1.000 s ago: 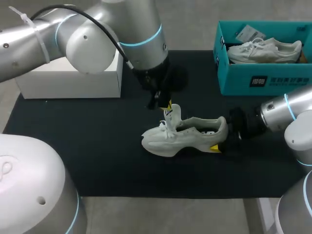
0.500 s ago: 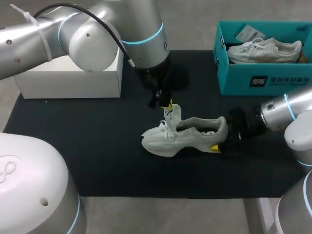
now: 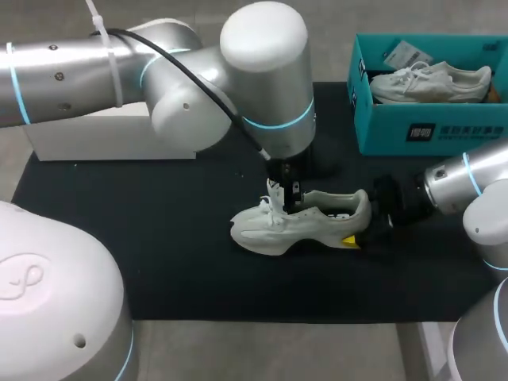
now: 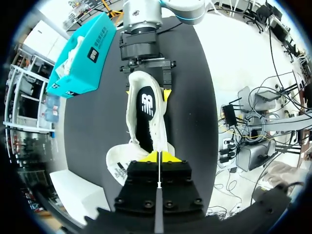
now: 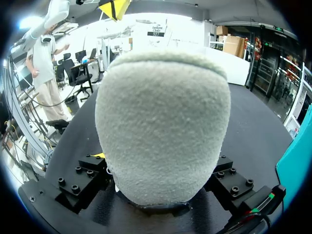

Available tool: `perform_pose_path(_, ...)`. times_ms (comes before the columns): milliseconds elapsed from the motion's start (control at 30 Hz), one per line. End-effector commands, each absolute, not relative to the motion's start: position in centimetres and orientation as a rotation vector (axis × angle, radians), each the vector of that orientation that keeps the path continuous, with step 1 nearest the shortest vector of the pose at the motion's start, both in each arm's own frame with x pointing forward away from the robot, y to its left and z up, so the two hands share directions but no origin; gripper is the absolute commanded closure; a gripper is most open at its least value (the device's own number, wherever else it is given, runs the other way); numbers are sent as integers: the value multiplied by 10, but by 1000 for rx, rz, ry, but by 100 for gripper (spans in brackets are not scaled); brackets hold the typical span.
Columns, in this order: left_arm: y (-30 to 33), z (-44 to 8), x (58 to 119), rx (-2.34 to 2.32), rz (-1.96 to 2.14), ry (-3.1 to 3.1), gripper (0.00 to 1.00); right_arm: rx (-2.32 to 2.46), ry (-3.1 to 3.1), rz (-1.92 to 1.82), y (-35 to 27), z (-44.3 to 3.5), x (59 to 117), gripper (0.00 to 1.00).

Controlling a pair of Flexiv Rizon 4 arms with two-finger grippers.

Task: Take the shoe out of the shoebox, open the shoe tongue, remove and reinsert the insole, then place the shoe into the shoebox

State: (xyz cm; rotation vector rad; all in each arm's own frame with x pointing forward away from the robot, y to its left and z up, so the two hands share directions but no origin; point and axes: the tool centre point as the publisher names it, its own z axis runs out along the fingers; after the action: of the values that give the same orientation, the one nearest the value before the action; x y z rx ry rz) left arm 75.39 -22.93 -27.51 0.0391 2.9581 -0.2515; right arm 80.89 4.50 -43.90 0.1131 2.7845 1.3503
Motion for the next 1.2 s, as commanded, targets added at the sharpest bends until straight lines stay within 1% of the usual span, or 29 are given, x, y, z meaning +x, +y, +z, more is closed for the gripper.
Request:
perform_pose_path(33, -248, -289, 764, 49, -226, 3014, 100, 115, 2786, 1344, 45, -443, 808, 100)
perform_pose_path(433, -248, -289, 764, 49, -226, 3014, 100, 115, 2786, 1344, 45, -443, 808, 100)
perform_pose_path(567, -274, -302, 768, 46, -329, 2975, 100, 115, 2786, 1344, 45, -443, 808, 100)
perform_pose_path(833, -298, -318, 783, 52, -384, 2939, 100, 115, 2786, 1344, 45, -443, 808, 100)
perform_pose_path(1200, -310, -359, 799, 53, -329, 2997, 100, 115, 2786, 1344, 45, -443, 808, 100)
